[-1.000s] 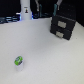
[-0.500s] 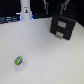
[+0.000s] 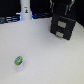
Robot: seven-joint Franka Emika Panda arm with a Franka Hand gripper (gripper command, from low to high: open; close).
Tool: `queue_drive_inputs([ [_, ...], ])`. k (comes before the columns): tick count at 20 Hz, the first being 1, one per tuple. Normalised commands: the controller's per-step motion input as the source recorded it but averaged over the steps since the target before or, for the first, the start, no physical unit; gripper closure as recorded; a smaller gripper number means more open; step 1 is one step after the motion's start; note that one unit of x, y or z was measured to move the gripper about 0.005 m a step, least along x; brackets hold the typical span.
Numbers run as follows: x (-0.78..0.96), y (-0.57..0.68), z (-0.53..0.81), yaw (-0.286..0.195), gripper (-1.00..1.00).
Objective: Open the kcup holder, insert the kcup into the holder, and close the kcup holder
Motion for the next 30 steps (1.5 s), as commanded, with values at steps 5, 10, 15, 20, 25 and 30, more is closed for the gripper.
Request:
queue_drive_inputs([
  [5, -0.30, 0.62, -0.25, -0.143, -1.00],
  [10, -0.23, 0.48, -0.35, -0.134, -1.00],
  [15, -0.20, 0.29, -0.41, -0.129, -1.00],
  [20, -0.30, 0.14, -0.47, -0.105, -1.00],
  [25, -0.38, 0.01, -0.52, -0.028, -1.00],
  [30, -0.33, 0.02, -0.52, 0.000, -1.00],
])
